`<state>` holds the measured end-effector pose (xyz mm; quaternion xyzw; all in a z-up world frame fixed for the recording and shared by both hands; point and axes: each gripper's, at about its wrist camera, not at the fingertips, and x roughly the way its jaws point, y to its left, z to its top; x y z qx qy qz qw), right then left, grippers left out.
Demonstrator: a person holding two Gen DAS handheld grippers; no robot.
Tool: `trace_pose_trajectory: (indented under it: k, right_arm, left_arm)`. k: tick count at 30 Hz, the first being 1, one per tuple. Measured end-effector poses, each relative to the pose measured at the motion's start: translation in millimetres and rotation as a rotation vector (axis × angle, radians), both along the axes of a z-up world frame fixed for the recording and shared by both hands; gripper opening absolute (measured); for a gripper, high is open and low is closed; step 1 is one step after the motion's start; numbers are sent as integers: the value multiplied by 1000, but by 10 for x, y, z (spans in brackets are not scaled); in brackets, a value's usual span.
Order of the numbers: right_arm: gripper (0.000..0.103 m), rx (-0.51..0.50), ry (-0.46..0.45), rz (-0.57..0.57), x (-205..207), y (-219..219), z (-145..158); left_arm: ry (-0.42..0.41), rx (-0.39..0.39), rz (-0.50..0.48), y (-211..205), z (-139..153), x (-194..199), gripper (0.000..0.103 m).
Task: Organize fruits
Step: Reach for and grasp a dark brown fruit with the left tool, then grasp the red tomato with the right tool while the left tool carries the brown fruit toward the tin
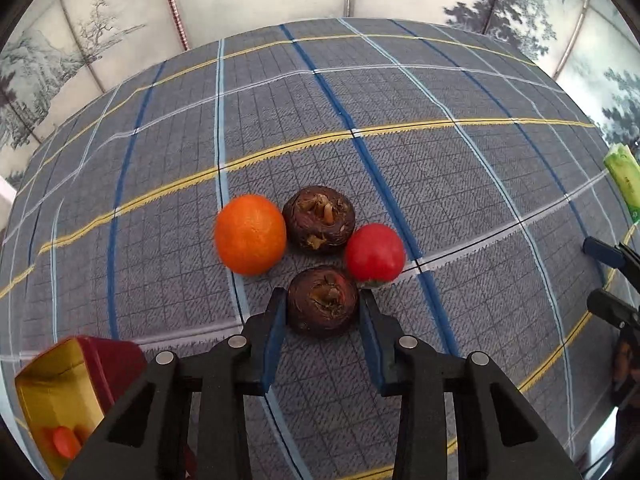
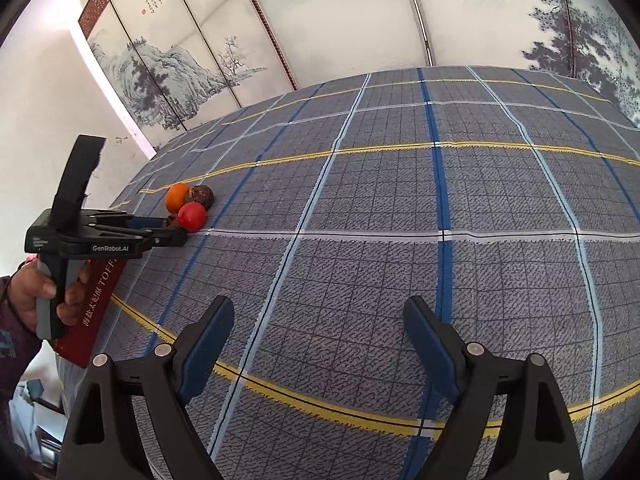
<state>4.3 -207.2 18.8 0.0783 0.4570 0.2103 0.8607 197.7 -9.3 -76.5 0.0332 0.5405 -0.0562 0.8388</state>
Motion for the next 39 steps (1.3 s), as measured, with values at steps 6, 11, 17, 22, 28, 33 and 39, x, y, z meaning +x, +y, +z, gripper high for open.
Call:
trace_pose_trajectory:
  k: [6, 11, 17, 22, 28, 33, 39]
  right_arm:
    - [85, 20, -31, 27, -45, 24, 51]
    - [80, 39, -41, 173, -41, 343, 125]
    - [75, 36, -99, 332, 192, 929, 210]
    - [60, -55, -92, 431, 443, 1466, 67]
    - [59, -78, -61, 419, 690, 1705, -51]
    - [54, -108, -42, 424, 800, 1858, -117]
    - [30, -131, -45, 423, 690, 1807, -90]
  left_arm:
    - [-68, -59, 124, -40, 225, -527, 36]
    - [-117, -155, 169, -39, 463, -1028, 36]
    - [-151, -202, 203, 45, 645, -1423, 36]
    - [-173, -202, 238, 154, 746, -1646, 36]
    - [-208, -188, 273, 336, 861, -1832, 36]
    - [-233, -179, 309, 477, 905, -1962, 36]
    - [-245, -164, 366, 673, 876, -2101, 36]
